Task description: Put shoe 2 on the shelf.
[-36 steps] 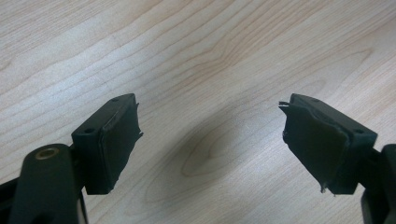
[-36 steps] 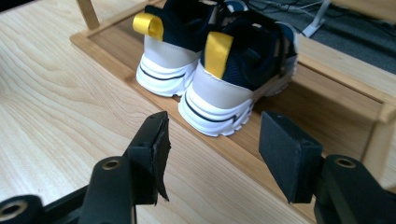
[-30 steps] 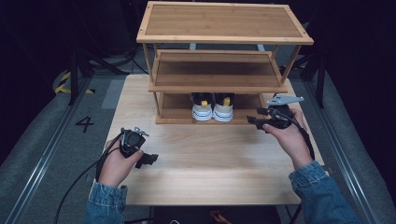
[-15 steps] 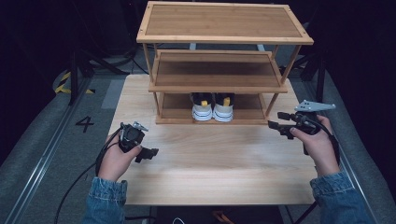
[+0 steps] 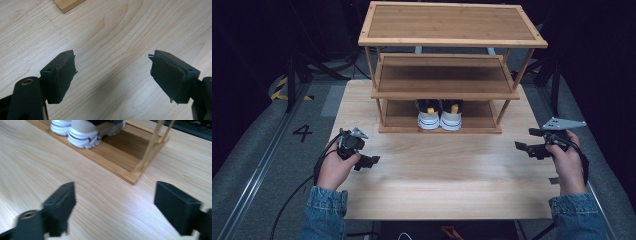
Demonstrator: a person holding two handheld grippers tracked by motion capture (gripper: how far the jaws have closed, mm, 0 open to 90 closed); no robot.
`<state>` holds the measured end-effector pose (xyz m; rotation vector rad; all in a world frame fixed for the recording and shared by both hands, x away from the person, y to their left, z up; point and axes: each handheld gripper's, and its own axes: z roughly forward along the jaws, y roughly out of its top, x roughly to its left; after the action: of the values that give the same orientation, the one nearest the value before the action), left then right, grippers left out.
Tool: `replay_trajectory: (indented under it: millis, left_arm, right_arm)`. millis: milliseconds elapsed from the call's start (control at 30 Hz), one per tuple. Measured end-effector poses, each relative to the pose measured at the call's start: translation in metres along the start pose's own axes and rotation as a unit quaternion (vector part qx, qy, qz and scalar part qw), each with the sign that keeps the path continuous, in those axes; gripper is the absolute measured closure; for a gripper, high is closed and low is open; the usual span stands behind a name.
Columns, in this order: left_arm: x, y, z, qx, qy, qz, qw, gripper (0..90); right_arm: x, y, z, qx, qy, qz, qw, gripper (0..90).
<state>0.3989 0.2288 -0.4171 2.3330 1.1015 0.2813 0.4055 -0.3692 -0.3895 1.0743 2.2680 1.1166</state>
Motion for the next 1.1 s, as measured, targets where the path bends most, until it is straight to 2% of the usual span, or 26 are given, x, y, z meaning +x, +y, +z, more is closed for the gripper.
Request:
replay_trajectory:
  millis: [100, 167, 233, 367, 433, 533, 600, 633, 667, 700, 767, 900, 933, 1000, 1100]
  left_arm:
    - [0.001, 0.000, 0.002, 0.002, -0.001, -0.001, 1.0000, 20.1]
    - [0.005, -0.002, 0.004, 0.002, -0.007, 0.002, 1.0000, 20.1]
    - [0.007, -0.002, 0.005, 0.000, -0.001, -0.001, 1.0000, 20.0]
    - [0.010, -0.003, 0.007, -0.003, 0.002, 0.000, 1.0000, 20.0]
    - [0.011, -0.004, 0.008, -0.007, 0.001, -0.007, 0.9999, 20.0]
    - [0.014, -0.005, 0.009, -0.012, 0.002, -0.005, 0.9999, 20.0]
    - [0.014, -0.006, 0.011, -0.017, 0.005, -0.011, 0.9998, 20.0]
    - [0.016, -0.007, 0.011, -0.015, 0.007, -0.004, 0.9999, 20.0]
    - [0.016, -0.007, 0.013, -0.019, 0.007, -0.013, 0.9997, 20.0]
    - [0.016, -0.007, 0.013, -0.019, 0.007, -0.013, 0.9997, 20.0]
    - [0.017, -0.009, 0.015, -0.026, 0.001, -0.032, 0.9992, 20.0]
    - [0.018, -0.008, 0.018, -0.025, 0.005, -0.040, 0.9989, 19.8]
    - [0.018, -0.008, 0.020, -0.023, 0.010, -0.042, 0.9988, 19.6]
    - [0.018, -0.007, 0.022, -0.014, 0.016, -0.031, 0.9993, 19.1]
    - [0.018, -0.005, 0.025, -0.008, 0.020, -0.031, 0.9993, 18.7]
  right_arm:
    - [-0.003, -0.005, 0.000, 0.006, 0.000, -0.006, 1.0000, 15.8]
    - [-0.008, -0.012, 0.001, 0.016, 0.012, -0.007, 0.9998, 15.8]
    - [-0.012, -0.019, 0.003, 0.019, 0.020, -0.002, 0.9996, 15.8]
    - [-0.016, -0.031, 0.012, 0.035, -0.011, 0.009, 0.9993, 15.8]
    - [-0.018, -0.037, 0.016, 0.045, -0.018, 0.009, 0.9988, 15.9]
    - [-0.021, -0.045, 0.022, 0.053, -0.013, 0.015, 0.9984, 15.8]
    - [-0.022, -0.051, 0.027, 0.049, -0.016, 0.023, 0.9984, 15.7]
    - [-0.022, -0.052, 0.029, 0.045, -0.019, 0.027, 0.9984, 15.7]
    - [-0.023, -0.055, 0.032, 0.041, -0.020, 0.031, 0.9985, 15.7]
    - [-0.023, -0.055, 0.032, 0.041, -0.020, 0.031, 0.9985, 15.7]
    - [-0.023, -0.061, 0.040, 0.040, -0.014, 0.037, 0.9984, 15.7]
    - [-0.023, -0.064, 0.044, 0.041, -0.018, 0.041, 0.9981, 15.7]
    - [-0.023, -0.066, 0.046, 0.037, -0.023, 0.051, 0.9978, 15.7]
    - [-0.024, -0.068, 0.049, 0.028, -0.026, 0.060, 0.9975, 15.7]
    - [-0.023, -0.071, 0.053, 0.015, -0.027, 0.076, 0.9966, 15.6]
